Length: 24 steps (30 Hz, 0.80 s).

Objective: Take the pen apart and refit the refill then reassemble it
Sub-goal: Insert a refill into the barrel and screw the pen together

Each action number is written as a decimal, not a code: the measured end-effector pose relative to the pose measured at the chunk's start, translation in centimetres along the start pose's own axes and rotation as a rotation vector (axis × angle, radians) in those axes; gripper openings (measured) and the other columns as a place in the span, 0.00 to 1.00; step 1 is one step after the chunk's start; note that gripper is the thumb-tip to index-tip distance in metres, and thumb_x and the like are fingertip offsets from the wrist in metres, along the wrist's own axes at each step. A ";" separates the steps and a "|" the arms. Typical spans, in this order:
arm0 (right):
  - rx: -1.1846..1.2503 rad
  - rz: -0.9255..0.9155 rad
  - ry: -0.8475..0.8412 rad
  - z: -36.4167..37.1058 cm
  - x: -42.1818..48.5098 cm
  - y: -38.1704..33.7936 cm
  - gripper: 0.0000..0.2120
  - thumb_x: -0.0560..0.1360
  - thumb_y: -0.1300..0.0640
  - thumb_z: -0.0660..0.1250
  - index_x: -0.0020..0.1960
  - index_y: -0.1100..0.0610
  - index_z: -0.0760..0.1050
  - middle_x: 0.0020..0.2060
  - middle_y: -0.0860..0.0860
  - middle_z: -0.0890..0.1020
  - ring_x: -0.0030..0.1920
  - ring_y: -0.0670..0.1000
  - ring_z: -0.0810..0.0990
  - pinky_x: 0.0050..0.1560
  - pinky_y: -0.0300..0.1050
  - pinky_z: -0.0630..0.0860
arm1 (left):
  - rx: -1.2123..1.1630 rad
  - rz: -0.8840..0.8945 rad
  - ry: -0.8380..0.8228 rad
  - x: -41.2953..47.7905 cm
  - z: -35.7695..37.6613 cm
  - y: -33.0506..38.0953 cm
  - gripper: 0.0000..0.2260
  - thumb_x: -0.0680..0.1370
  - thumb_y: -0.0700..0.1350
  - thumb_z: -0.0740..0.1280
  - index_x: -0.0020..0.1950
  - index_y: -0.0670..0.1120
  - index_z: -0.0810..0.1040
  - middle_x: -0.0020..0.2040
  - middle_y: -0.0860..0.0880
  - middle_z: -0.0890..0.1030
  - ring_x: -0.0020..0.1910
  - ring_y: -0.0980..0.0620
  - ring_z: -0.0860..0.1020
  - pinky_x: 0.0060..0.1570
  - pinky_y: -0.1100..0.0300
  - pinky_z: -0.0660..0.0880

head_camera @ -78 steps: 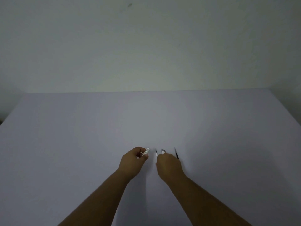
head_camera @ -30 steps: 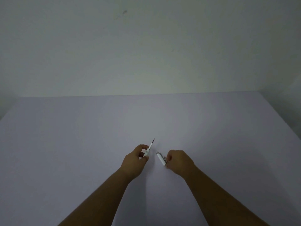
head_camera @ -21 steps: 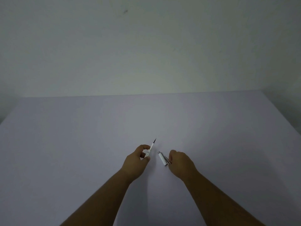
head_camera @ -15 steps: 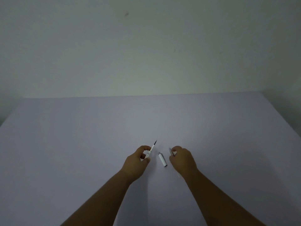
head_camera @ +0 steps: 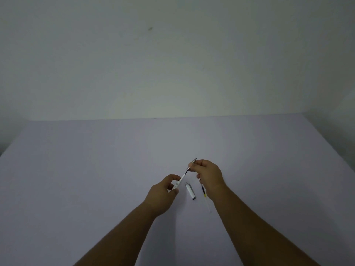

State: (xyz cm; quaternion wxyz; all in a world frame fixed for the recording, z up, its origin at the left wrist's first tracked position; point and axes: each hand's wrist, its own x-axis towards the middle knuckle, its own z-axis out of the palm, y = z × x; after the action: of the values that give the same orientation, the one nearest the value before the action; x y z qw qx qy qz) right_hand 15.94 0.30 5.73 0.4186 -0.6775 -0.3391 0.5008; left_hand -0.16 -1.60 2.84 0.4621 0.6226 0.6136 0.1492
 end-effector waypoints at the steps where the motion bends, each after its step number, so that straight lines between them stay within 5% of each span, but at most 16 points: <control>1: -0.009 -0.008 -0.010 0.1 -0.1 0.0 0.07 0.71 0.54 0.70 0.34 0.50 0.79 0.35 0.48 0.83 0.33 0.46 0.72 0.35 0.39 0.69 | -0.001 0.002 0.001 0.0 0.0 0.0 0.11 0.78 0.48 0.61 0.58 0.63 0.70 0.47 0.52 0.77 0.38 0.55 0.76 0.34 0.66 0.73; 12: -0.091 0.004 -0.195 0.5 -1.6 0.2 0.05 0.70 0.57 0.70 0.38 0.48 0.80 0.38 0.46 0.82 0.37 0.45 0.75 0.37 0.37 0.70 | -0.032 0.011 0.112 -0.4 -0.5 0.7 0.08 0.76 0.47 0.66 0.55 0.50 0.77 0.46 0.53 0.78 0.40 0.58 0.74 0.35 0.68 0.68; 24: -0.186 0.087 -0.276 -0.3 -1.1 -0.5 0.06 0.69 0.51 0.72 0.37 0.52 0.79 0.35 0.49 0.78 0.32 0.47 0.69 0.32 0.39 0.67 | 0.036 0.064 0.122 -0.8 -1.3 1.3 0.05 0.76 0.48 0.67 0.49 0.52 0.80 0.41 0.57 0.79 0.38 0.59 0.75 0.36 0.68 0.68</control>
State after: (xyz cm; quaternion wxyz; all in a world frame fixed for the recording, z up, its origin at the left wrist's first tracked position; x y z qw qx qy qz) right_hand 15.90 -0.48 6.63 0.2814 -0.6523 -0.4084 0.5732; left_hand -0.50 -1.55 4.84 0.4076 0.6398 0.6231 0.1904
